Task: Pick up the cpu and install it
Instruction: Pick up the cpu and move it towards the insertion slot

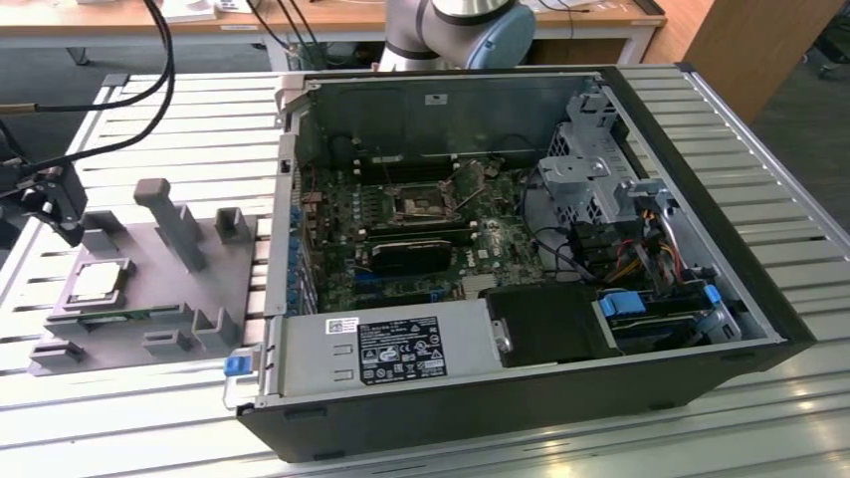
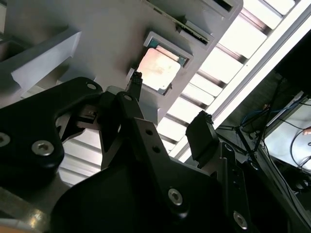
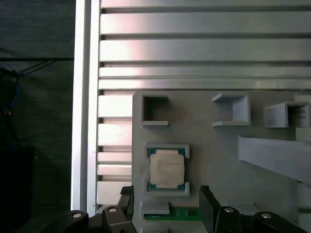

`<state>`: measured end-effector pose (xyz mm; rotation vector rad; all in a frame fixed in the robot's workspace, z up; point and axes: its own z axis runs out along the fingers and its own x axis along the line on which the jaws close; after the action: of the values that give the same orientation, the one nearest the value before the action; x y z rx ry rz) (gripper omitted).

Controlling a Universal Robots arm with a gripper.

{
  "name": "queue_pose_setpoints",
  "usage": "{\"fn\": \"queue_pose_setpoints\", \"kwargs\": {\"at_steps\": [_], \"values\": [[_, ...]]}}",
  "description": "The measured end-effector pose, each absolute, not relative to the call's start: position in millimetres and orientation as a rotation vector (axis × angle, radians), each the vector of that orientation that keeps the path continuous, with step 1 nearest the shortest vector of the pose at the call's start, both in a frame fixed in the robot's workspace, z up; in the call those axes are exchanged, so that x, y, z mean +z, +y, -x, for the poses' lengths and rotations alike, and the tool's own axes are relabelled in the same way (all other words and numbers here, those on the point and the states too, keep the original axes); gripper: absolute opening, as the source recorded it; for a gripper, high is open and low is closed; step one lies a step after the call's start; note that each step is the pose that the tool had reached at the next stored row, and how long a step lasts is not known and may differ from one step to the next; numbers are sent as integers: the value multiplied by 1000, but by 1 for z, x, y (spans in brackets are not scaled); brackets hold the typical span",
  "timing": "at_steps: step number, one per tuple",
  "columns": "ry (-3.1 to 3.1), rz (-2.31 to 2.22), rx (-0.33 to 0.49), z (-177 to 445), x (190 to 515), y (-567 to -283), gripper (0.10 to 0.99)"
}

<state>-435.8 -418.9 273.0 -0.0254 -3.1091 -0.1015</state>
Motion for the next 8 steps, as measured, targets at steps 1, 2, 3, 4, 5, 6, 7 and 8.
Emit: {"fn": "queue_pose_setpoints", "kwargs": {"at_steps": [1, 2, 3, 4, 5, 6, 7, 8], "values": [[-3109, 25, -101, 436, 272, -419, 647], [-3109, 25, -101, 436, 270, -419, 647], [-3109, 25, -101, 436, 269, -419, 647], [-3109, 25, -102, 436, 268, -419, 647], [-3109, 25, -102, 435, 266, -419, 647], [-3109, 25, -102, 435, 265, -419, 647], [-3109, 25, -102, 435, 264, -419, 647], [-3109, 25, -101, 435, 263, -419, 647]]}}
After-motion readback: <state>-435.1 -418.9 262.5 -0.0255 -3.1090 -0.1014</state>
